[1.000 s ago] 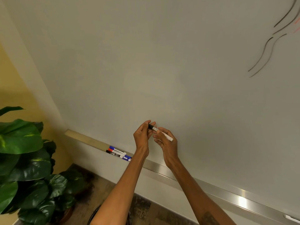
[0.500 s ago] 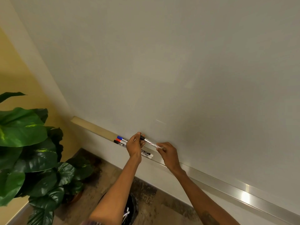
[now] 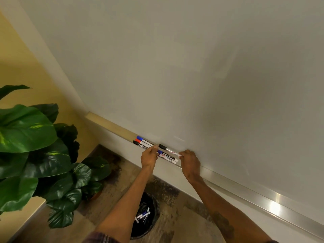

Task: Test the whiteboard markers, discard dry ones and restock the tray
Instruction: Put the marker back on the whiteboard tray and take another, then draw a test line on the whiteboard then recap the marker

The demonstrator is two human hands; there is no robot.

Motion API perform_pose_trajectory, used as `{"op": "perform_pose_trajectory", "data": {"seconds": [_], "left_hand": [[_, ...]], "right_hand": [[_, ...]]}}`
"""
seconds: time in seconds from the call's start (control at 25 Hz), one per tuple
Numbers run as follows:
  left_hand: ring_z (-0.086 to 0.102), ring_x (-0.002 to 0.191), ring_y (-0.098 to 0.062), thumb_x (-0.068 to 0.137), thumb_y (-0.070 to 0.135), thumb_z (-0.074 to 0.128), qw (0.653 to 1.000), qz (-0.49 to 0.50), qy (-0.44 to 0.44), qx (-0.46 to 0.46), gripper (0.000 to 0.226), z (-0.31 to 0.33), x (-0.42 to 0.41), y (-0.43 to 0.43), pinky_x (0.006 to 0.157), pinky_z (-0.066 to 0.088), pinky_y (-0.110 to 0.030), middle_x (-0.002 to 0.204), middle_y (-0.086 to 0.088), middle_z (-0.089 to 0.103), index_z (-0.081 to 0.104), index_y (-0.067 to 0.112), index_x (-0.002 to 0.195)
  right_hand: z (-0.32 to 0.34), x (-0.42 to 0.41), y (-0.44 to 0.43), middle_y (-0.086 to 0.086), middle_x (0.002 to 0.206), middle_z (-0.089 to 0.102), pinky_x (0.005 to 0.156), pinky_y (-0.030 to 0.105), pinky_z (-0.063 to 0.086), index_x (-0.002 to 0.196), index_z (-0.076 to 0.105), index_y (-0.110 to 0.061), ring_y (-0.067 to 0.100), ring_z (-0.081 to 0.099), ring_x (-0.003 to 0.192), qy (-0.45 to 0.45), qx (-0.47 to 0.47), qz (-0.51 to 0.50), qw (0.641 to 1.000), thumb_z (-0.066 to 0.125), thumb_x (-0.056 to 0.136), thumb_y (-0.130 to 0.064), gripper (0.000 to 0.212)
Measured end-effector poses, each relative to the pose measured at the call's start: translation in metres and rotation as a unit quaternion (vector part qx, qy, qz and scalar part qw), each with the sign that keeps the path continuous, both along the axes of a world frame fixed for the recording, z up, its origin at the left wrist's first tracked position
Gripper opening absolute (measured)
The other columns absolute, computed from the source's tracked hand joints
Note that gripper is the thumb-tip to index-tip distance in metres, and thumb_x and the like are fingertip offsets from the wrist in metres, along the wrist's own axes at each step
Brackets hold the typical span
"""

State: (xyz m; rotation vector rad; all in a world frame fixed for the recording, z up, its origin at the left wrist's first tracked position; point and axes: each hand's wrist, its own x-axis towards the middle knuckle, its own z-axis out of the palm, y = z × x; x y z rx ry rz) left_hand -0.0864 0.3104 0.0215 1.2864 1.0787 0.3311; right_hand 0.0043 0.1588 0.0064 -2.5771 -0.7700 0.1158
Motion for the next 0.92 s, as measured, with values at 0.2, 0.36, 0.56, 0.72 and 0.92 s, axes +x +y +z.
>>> {"op": "perform_pose_trajectory", "data": {"seconds": [0.2,0.36,0.56,0.72,0.92], "left_hand": [[0.059,0.119,-0.024,0.099,0.027,0.058,0.989,-0.100,0.093,0.053,0.035,-0.031,-0.014,0.007,0.109,0.045,-0.045,0.130,-0.006,0.065,0.062,0.015,0.131],[0.056,0.124,-0.022,0.100,0.025,0.057,0.986,-0.125,0.099,0.052,0.037,-0.031,-0.031,0.004,0.111,0.042,-0.042,0.135,-0.004,0.061,0.059,0.014,0.135],[0.056,0.114,-0.014,0.100,0.021,0.057,0.985,-0.123,0.106,0.050,0.035,-0.032,-0.044,0.002,0.107,0.041,-0.033,0.133,-0.004,0.062,0.061,0.011,0.133],[0.058,0.110,-0.015,0.098,0.020,0.059,0.988,-0.111,0.099,0.041,0.033,-0.036,-0.046,0.002,0.108,0.045,-0.037,0.131,-0.006,0.064,0.063,0.011,0.130],[0.060,0.111,-0.018,0.099,0.019,0.058,0.989,-0.106,0.096,0.029,0.032,-0.030,-0.044,-0.006,0.106,0.046,-0.039,0.129,-0.004,0.064,0.064,0.012,0.129]], "right_hand": [[-0.025,0.002,0.012,0.004,0.106,0.068,0.087,0.037,0.047,0.106,0.073,-0.016,0.025,0.061,0.101,-0.050,-0.105,0.031,0.993,0.071,0.081,-0.005,0.027],[-0.037,0.004,0.026,0.004,0.097,0.068,0.077,0.034,0.053,0.098,0.073,-0.016,0.021,0.064,0.088,-0.041,-0.115,0.025,0.992,0.081,0.076,-0.014,0.024],[-0.045,-0.001,0.035,0.010,0.101,0.068,0.079,0.034,0.055,0.103,0.072,-0.010,0.024,0.065,0.092,0.000,-0.092,0.024,0.996,0.085,0.073,-0.016,0.033],[-0.047,0.000,0.032,0.013,0.111,0.066,0.086,0.034,0.054,0.113,0.068,-0.006,0.027,0.062,0.102,0.031,-0.061,0.030,0.997,0.079,0.080,-0.011,0.035],[-0.043,-0.001,0.021,0.015,0.121,0.064,0.094,0.033,0.049,0.126,0.062,-0.005,0.027,0.061,0.109,0.096,0.019,0.043,0.994,0.065,0.088,-0.001,0.038]]}}
